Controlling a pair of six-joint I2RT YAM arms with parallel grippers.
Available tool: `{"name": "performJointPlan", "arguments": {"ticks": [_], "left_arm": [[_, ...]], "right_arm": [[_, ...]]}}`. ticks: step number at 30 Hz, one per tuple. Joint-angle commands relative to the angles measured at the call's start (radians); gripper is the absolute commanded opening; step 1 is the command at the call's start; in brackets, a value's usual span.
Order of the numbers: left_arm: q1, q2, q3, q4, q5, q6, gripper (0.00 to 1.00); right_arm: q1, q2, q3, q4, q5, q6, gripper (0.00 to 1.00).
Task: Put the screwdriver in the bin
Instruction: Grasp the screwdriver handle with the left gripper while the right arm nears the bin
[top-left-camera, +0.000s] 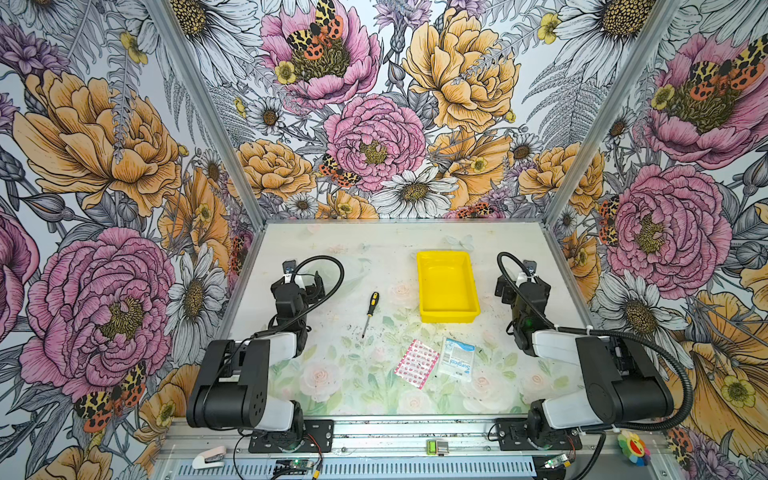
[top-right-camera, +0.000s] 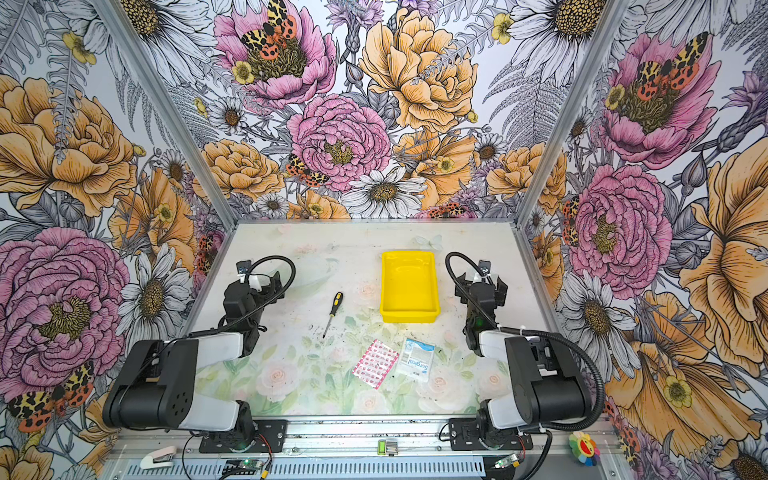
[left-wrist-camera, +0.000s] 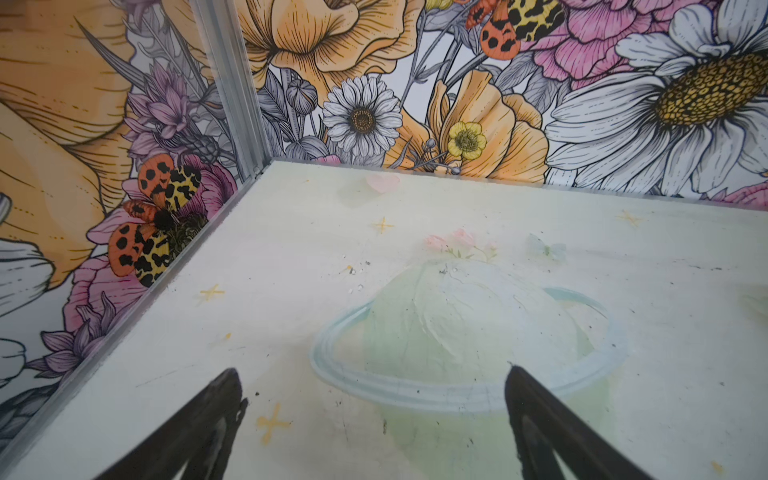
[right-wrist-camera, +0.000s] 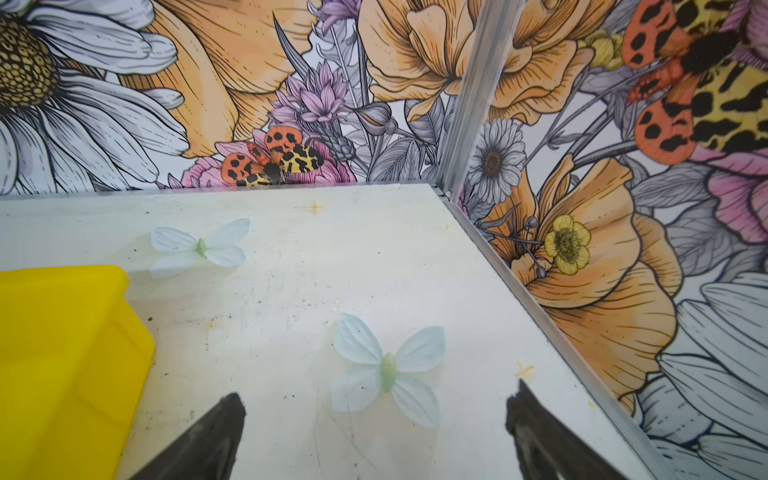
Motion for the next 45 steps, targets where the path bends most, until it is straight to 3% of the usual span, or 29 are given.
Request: {"name": "performJointPlan", "arguments": {"ticks": [1, 4, 7, 12, 20, 24, 30, 39, 45], "left_arm": [[-0.062, -0.074, 0.073, -0.222, -0.145, 0.008, 0.98], [-0.102, -0.12, 0.115, -0.336, -0.165, -0.021, 0.99], [-0.107, -0.14, 0.22, -0.573, -0.164, -0.161, 0.99], [-0.111, -0.102, 0.377, -0.819, 0.044, -0.245, 0.99], [-0.201, 0.08, 0.67, -1.145, 0.151, -0.363, 0.99], [-0.27, 0.174, 0.797, -1.266, 0.187, -0.376, 0.99], [-0.34, 0.353, 0.985, -1.508, 0.156, -0.429, 0.99], [-0.409, 0.532, 1.064, -1.556, 0.17, -0.488, 0.99], [-0.419, 0.603, 1.094, -1.556, 0.188, -0.481, 0.94]], "right_arm": [[0.038, -0.085, 0.088, -0.184, 0.068, -0.048, 0.99], [0.073, -0.125, 0.176, -0.325, 0.109, -0.029, 1.0], [0.092, -0.15, 0.291, -0.513, 0.121, 0.065, 1.0], [0.149, -0.086, 0.514, -0.853, 0.173, 0.165, 1.0], [0.302, -0.057, 0.584, -0.869, 0.044, 0.123, 0.99], [0.361, -0.047, 0.636, -0.934, -0.116, 0.071, 0.99], [0.424, -0.084, 0.634, -0.957, -0.314, 0.121, 0.99], [0.536, -0.18, 0.518, -0.951, -0.532, -0.026, 1.0], [0.559, -0.224, 0.45, -0.952, -0.579, -0.064, 0.99]]}}
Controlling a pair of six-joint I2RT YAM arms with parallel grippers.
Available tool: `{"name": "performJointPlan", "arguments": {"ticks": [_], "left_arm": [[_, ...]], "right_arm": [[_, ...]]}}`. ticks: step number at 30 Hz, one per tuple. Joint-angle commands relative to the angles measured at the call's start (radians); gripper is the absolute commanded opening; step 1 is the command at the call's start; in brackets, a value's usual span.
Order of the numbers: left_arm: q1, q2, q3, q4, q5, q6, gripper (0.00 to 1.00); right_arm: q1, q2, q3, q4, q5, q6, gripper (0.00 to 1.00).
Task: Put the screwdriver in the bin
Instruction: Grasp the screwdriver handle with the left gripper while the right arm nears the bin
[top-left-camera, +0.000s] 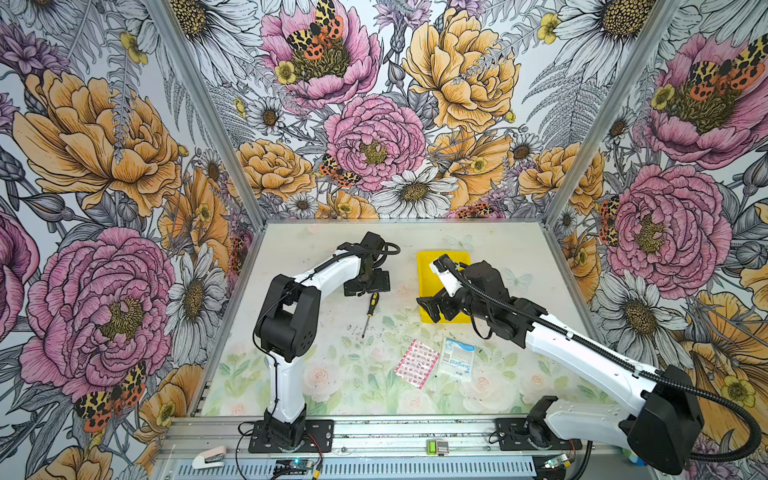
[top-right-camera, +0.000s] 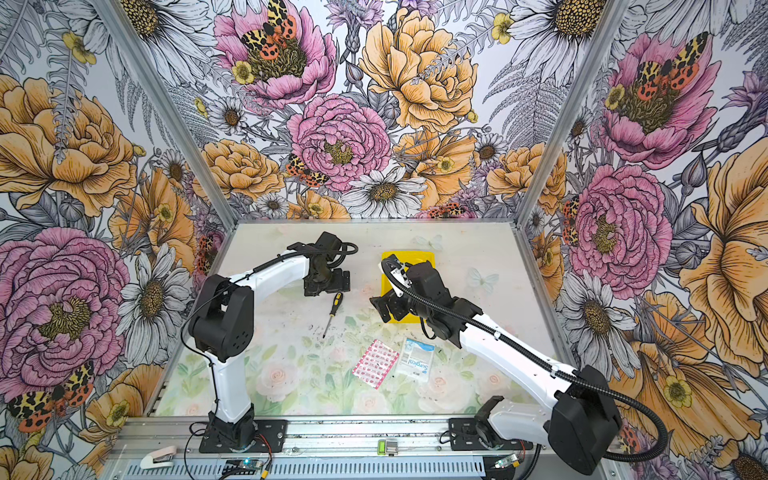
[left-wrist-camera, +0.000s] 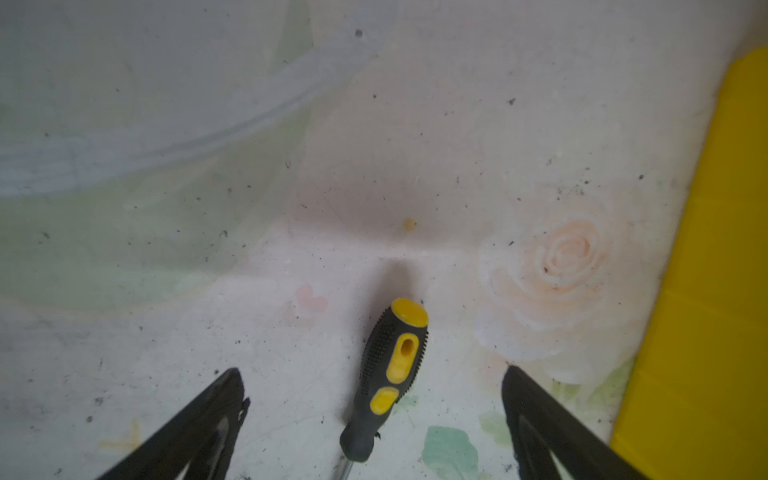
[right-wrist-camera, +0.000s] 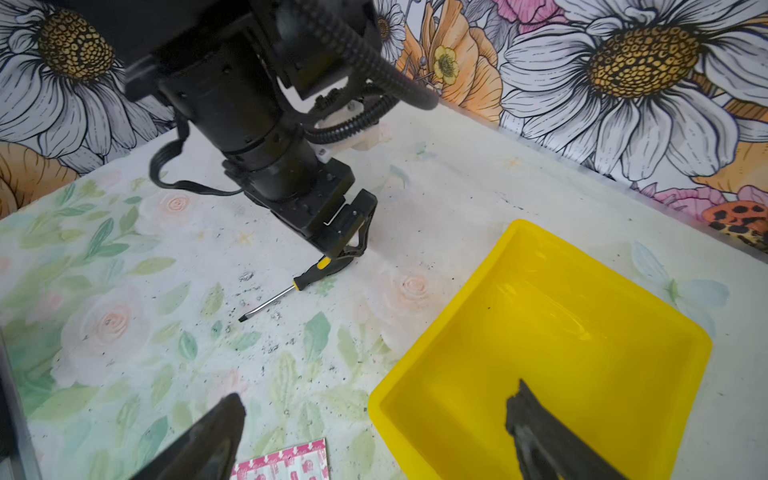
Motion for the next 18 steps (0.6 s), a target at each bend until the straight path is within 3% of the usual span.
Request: {"name": "performJointPlan", "arguments": {"ticks": [1, 9, 18], "left_arm": [[-0.008, 0.009, 0.033, -0.016, 0.021, -0.003, 0.93], [-0.018, 0.076, 0.034, -0.017, 0.032, 0.026, 0.75], [-0.025, 0.106, 0.052, -0.016, 0.001, 0.018, 0.56]], "right_arm": [[0.003, -0.027, -0.023, 0.001, -0.063, -0.033, 1.0], [0.001, 0.016, -0.022, -0.017, -0.15, 0.0, 1.0], [-0.001, 0.041, -0.006, -0.015, -0.127, -0.017, 0.99]]}}
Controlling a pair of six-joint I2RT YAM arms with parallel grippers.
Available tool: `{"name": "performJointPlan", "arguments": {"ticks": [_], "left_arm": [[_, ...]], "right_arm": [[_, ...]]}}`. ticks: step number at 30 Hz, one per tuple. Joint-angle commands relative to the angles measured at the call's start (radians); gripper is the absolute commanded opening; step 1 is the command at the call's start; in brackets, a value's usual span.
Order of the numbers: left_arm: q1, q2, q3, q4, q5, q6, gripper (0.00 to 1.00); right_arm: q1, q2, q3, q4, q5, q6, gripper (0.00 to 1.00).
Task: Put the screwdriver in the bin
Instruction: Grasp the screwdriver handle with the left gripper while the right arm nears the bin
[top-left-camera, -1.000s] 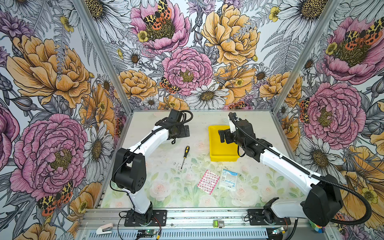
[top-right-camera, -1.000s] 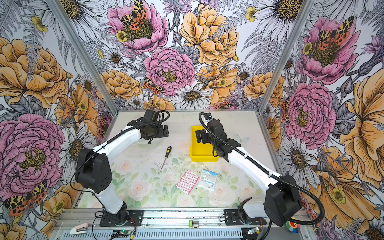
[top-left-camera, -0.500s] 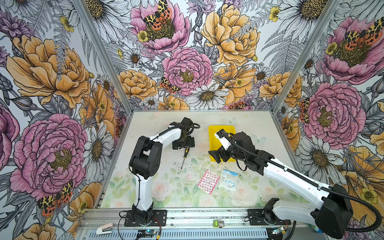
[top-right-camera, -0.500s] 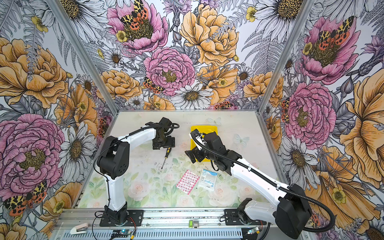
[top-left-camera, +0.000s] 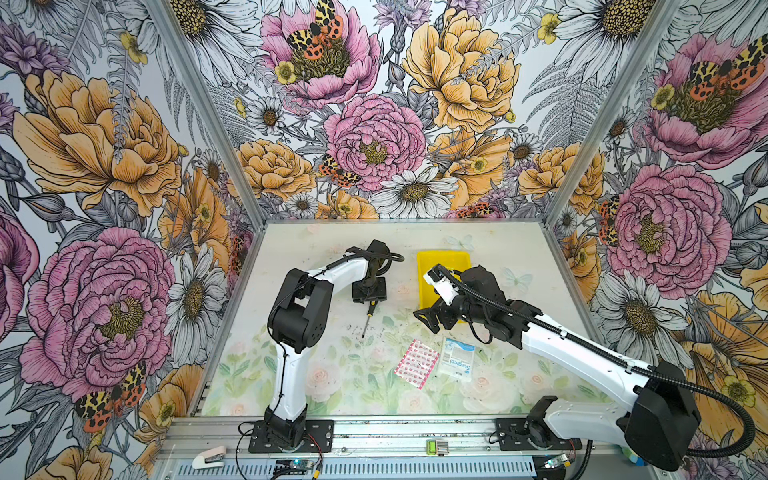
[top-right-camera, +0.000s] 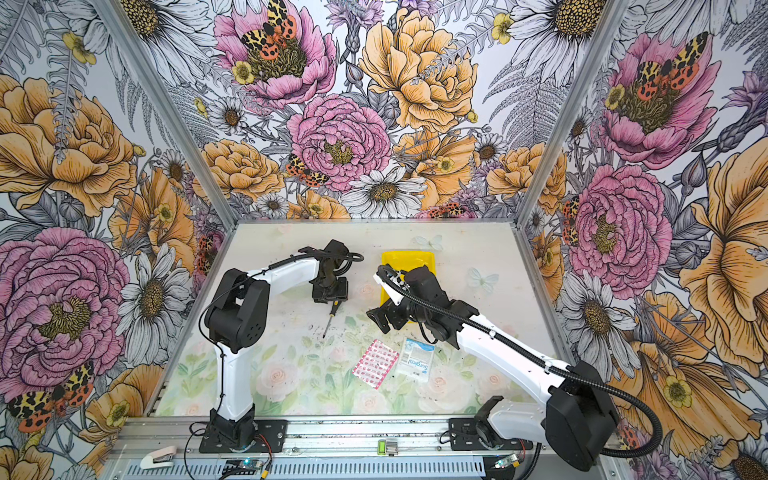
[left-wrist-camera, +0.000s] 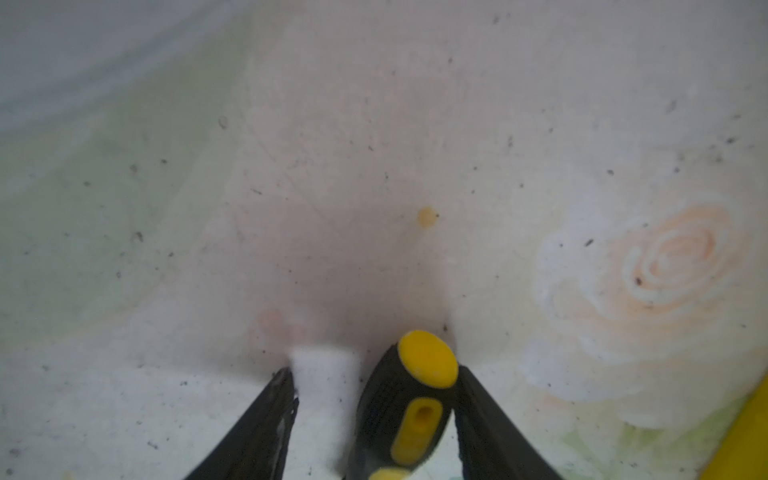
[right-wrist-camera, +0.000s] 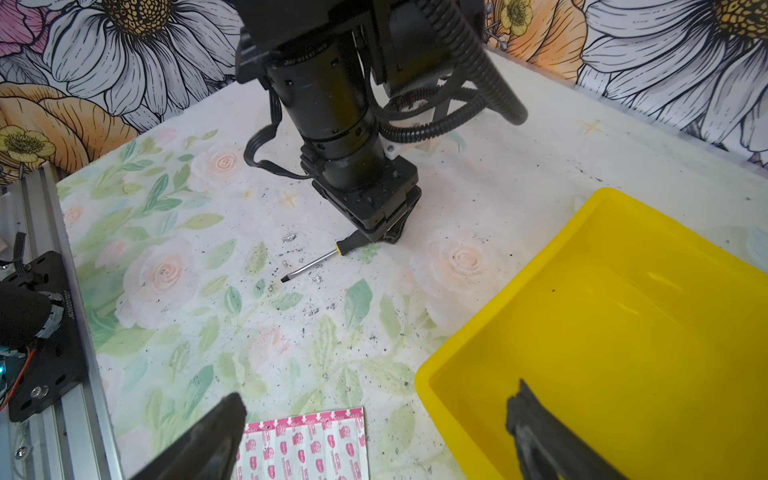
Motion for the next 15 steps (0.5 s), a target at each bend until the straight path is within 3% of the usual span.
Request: {"name": "performJointPlan", "arguments": {"ticks": [1, 15], "left_arm": [[-0.006, 0.016, 0.027, 0.002, -0.012, -0.003, 0.54], [-0.034, -0.02, 0.006, 0.001, -0.043, -0.024, 0.15]], "right_arm": [[-0.002, 0.008, 0.013, 0.004, -0.005, -0.014, 0.99], [-0.002, -0.056, -0.008, 0.004, 0.046, 0.003, 0.99]]}}
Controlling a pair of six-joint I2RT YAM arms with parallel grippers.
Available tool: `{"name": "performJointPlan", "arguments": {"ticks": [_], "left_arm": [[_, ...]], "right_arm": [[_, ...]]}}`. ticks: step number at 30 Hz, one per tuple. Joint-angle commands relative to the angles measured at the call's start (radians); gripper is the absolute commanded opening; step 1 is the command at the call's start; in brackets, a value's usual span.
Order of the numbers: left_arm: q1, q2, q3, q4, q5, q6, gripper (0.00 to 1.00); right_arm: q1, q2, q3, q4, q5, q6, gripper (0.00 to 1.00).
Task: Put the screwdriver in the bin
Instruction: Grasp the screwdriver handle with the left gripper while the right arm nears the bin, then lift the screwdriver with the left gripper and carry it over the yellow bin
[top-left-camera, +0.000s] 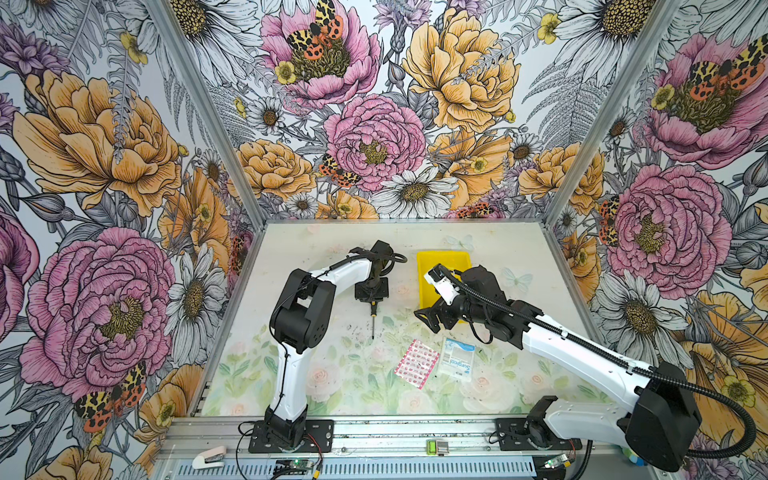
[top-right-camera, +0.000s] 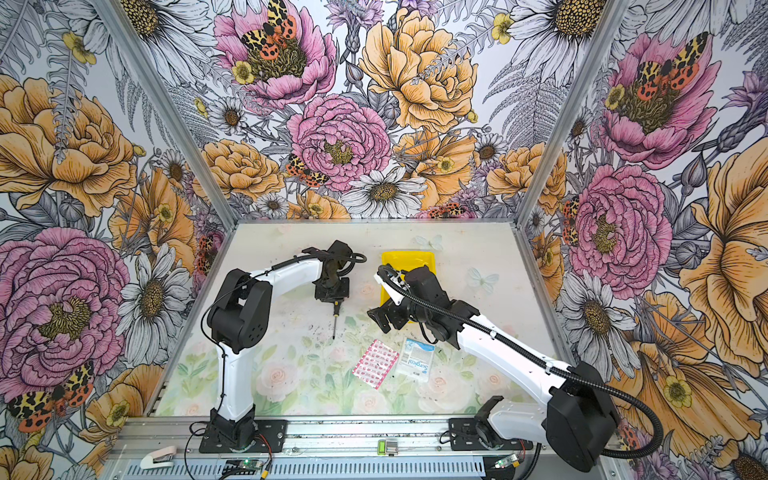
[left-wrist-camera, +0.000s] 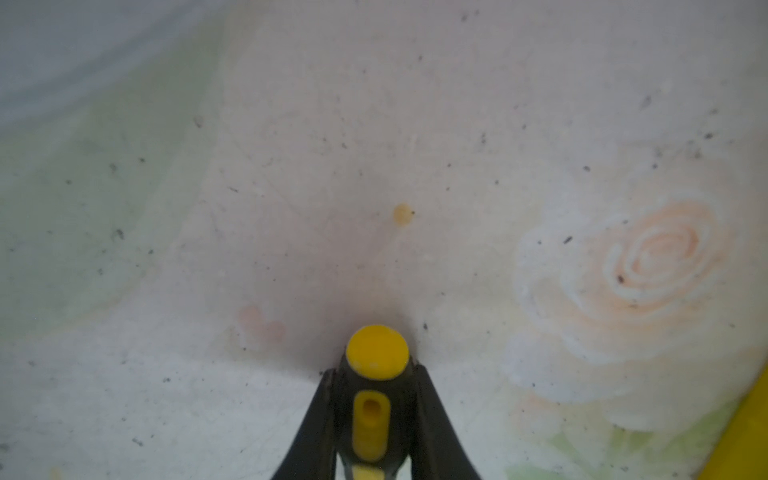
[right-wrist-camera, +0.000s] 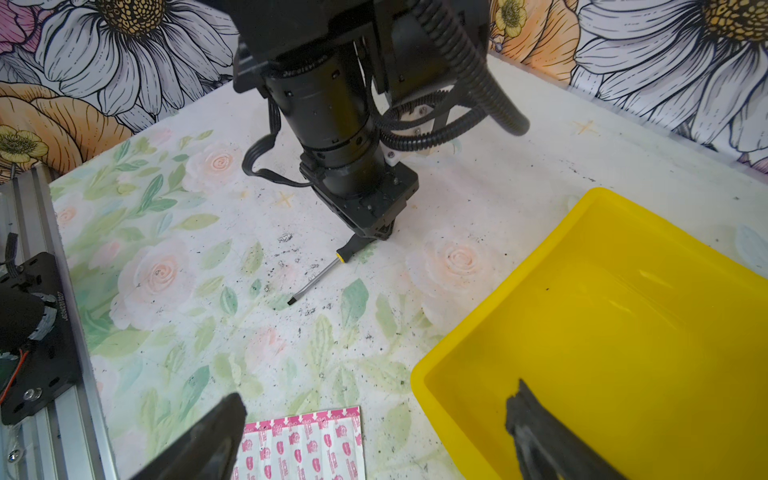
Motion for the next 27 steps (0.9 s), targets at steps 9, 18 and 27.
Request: {"name": "performJointPlan", "arguments": {"ticks": [9, 18, 27], "left_arm": [[-0.01, -0.119, 0.027, 0.0, -0.044, -0.051, 0.14], [-0.032, -0.153, 0.155, -0.003, -0.024, -0.092, 0.14], [-0.089, -0.091, 0.346, -0.004, 0.012, -0.109, 0.17]], "right_arm": [[-0.049, -0.082, -0.034, 0.011, 0.072, 0.04, 0.99], [-0.154, -0.14, -0.063, 0.027, 0.051, 0.106, 1.0], [-0.281, -0.206, -0.082, 0.025, 0.027, 0.097, 0.99]]}}
